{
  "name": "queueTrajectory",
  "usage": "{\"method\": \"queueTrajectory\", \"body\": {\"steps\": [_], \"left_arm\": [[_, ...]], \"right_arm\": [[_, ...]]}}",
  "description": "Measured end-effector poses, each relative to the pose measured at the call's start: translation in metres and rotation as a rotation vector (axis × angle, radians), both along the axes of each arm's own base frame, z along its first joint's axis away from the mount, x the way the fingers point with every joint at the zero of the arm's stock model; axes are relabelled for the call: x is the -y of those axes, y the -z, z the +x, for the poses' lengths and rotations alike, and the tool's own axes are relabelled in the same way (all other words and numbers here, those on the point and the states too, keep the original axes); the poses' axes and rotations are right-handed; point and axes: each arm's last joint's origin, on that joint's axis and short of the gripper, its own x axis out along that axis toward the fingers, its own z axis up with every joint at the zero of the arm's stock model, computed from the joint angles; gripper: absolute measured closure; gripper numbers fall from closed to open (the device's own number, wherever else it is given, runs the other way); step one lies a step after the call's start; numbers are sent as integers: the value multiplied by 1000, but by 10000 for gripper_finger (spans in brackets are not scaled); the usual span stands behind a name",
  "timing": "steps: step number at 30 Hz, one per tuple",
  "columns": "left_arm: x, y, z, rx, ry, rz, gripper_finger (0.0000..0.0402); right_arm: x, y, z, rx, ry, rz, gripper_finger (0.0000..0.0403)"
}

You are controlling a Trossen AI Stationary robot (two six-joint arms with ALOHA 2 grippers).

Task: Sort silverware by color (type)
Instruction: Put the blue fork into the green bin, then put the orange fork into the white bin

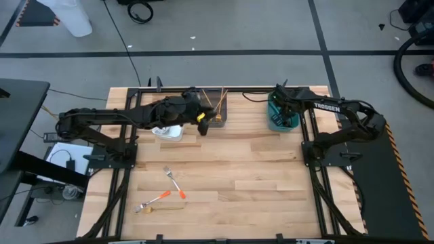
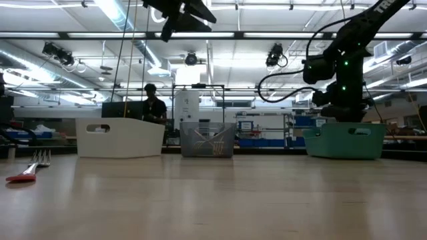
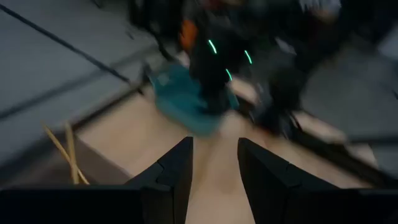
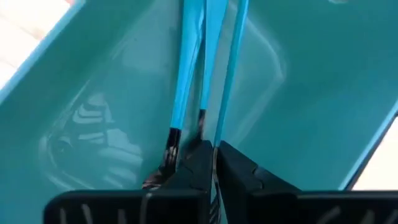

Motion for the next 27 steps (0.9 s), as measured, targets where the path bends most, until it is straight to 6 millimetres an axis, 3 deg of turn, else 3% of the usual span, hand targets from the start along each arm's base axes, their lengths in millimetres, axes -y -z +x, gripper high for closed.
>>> {"method": "queueTrajectory", "body": {"steps": [6, 13, 27], "left_arm": [[9, 18, -18, -249, 182, -178, 267], [22, 40, -35, -537, 235, -283, 267], [37, 44, -39, -582, 247, -460, 267]], "right_arm": [[3, 0, -2, 33, 9, 26, 342], [4, 0, -1, 58, 2, 26, 326], [6, -2, 2, 107, -4, 33, 325]]}}
